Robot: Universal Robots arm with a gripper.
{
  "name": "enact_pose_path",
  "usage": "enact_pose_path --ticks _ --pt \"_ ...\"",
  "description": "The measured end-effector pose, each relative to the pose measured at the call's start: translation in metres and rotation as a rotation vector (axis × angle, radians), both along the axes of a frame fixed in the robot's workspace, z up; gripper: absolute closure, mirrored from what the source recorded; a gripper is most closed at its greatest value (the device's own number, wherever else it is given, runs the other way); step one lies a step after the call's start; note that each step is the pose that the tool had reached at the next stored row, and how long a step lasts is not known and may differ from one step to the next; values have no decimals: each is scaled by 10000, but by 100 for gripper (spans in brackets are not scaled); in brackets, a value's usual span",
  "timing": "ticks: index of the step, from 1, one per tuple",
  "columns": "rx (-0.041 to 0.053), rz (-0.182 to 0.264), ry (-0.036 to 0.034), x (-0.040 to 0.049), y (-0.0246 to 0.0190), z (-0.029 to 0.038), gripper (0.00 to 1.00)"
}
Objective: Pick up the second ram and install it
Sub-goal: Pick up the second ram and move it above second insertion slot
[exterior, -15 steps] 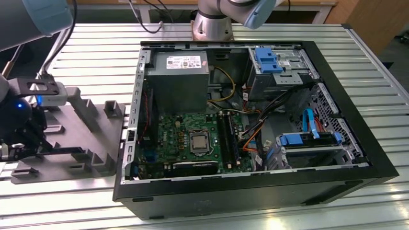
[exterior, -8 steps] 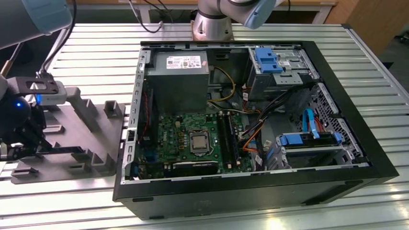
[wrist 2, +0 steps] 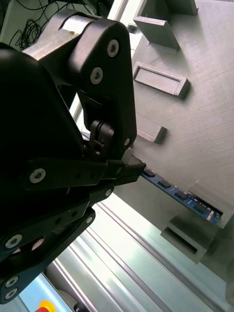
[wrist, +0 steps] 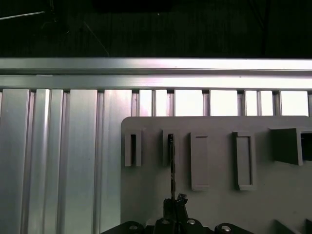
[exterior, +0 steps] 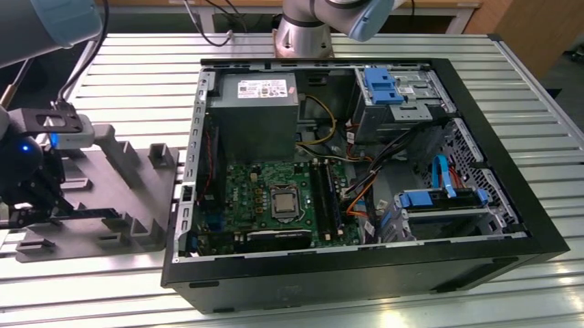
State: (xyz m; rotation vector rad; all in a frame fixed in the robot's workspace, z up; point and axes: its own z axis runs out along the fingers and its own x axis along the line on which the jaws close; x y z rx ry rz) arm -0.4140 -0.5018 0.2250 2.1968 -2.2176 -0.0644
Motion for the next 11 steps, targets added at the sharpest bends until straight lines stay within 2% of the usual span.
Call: enact_pose_path --ticks 11 --pt "-1 0 1 0 0 24 89"
